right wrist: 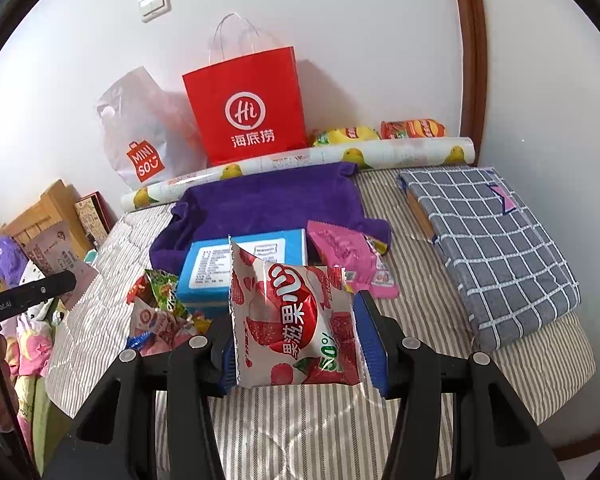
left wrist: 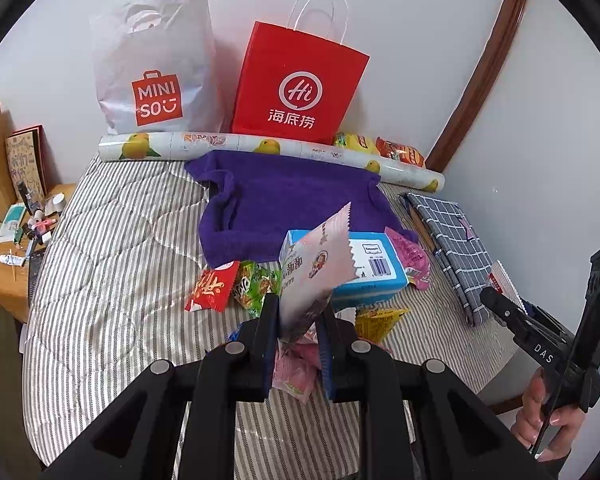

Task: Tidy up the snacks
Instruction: 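Lift the candy bag with the right tool while the left tool grasps a small white packet, then carry both packets over the purple towel and release them onto it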

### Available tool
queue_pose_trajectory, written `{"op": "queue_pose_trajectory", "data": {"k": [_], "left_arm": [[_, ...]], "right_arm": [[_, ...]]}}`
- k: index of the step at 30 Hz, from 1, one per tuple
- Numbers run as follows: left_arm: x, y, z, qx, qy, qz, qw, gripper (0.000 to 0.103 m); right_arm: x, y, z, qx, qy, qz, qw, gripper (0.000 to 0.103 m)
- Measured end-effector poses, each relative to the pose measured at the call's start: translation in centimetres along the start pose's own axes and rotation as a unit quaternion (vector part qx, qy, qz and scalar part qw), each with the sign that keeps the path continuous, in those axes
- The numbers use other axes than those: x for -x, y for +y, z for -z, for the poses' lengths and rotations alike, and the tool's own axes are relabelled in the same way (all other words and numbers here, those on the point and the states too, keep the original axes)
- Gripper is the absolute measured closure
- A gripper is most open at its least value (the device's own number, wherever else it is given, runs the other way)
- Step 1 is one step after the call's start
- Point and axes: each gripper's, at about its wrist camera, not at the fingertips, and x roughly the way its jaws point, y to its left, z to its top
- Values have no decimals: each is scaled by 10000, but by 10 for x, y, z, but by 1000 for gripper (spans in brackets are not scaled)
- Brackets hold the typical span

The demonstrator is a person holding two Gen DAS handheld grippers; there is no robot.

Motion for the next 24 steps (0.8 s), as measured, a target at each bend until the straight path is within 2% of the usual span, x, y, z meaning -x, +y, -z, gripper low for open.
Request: {"op": "queue_pose_trajectory", "data": {"k": [11,24], "left_arm": [[-15,3,-27,26,6,31,10000,85],[-85,10,-84,21,229,-62,9997,85]], "right_arm": [[-16,6,-31,68,21,-77,9999,53],[-87,11,-94,332,74,-62,9994,53]]}}
